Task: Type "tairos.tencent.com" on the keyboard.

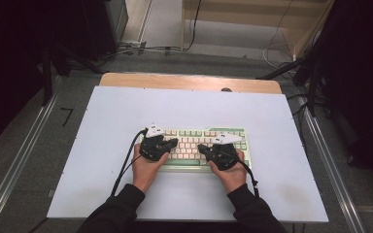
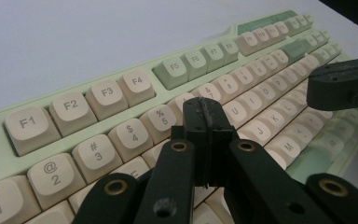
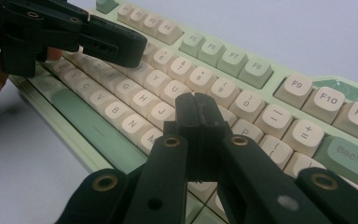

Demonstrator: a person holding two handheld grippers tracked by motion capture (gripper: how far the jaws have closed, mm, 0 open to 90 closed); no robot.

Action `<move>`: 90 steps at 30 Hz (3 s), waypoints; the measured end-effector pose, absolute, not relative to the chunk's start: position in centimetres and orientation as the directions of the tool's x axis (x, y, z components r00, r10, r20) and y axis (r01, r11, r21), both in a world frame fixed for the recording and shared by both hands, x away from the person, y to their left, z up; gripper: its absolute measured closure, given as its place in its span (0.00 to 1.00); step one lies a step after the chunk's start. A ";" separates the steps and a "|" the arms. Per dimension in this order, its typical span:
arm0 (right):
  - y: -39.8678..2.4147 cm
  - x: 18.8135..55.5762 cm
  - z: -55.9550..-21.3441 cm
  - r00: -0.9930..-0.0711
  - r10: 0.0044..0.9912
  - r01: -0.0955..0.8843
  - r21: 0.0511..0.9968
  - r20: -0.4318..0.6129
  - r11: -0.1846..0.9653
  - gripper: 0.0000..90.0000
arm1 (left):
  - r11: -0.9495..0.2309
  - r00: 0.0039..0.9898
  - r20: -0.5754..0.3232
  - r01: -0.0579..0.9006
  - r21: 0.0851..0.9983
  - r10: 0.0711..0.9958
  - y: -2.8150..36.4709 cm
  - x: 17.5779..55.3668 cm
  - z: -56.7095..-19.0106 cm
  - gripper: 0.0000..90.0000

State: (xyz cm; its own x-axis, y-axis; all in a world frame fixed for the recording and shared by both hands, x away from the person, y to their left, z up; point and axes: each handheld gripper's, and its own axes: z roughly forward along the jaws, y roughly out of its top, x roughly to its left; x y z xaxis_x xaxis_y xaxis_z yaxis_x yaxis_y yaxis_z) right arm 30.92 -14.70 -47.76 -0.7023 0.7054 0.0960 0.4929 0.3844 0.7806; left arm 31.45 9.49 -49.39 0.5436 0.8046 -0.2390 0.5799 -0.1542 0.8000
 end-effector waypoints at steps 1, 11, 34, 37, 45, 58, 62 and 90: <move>-14.7 30.9 -47.8 -0.702 0.706 0.493 0.781 0.096 0.384 0.98 | -0.155 0.544 -0.240 0.581 0.799 0.804 9.5 31.5 -49.4 1.00; -14.8 30.9 -47.8 -0.701 0.707 0.494 0.781 0.098 0.382 0.98 | -0.160 0.544 -0.238 0.585 0.795 0.804 9.4 31.6 -49.6 1.00; -14.7 30.9 -47.8 -0.702 0.706 0.493 0.779 0.094 0.387 0.98 | -0.153 0.547 -0.236 0.573 0.805 0.803 9.5 31.3 -49.1 1.00; -14.7 30.9 -47.8 -0.702 0.706 0.493 0.779 0.095 0.386 0.98 | -0.150 0.550 -0.239 0.568 0.809 0.800 9.6 31.2 -48.9 1.00; -14.7 30.9 -47.8 -0.704 0.704 0.493 0.780 0.095 0.387 0.98 | -0.141 0.542 -0.239 0.567 0.811 0.805 10.3 31.1 -48.6 1.00; -14.5 30.8 -47.8 -0.706 0.701 0.492 0.779 0.096 0.389 0.98 | -0.125 0.510 -0.237 0.578 0.806 0.827 12.3 30.8 -48.6 1.00; -14.5 30.8 -47.8 -0.707 0.701 0.492 0.779 0.097 0.388 0.98 | -0.121 0.497 -0.237 0.586 0.801 0.835 12.8 30.9 -48.8 1.00; -14.5 30.8 -47.9 -0.707 0.700 0.494 0.778 0.100 0.388 0.98 | -0.134 0.491 -0.229 0.599 0.789 0.841 12.6 31.0 -49.4 1.00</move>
State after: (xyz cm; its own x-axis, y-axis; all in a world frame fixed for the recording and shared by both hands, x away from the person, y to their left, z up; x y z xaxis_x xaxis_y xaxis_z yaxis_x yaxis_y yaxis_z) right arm 30.79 -14.46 -47.86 -0.7072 0.7000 0.0996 0.4938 0.3883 0.7781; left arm 31.02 12.56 -49.40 0.4909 0.8405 -0.2292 0.5990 -0.1345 0.7894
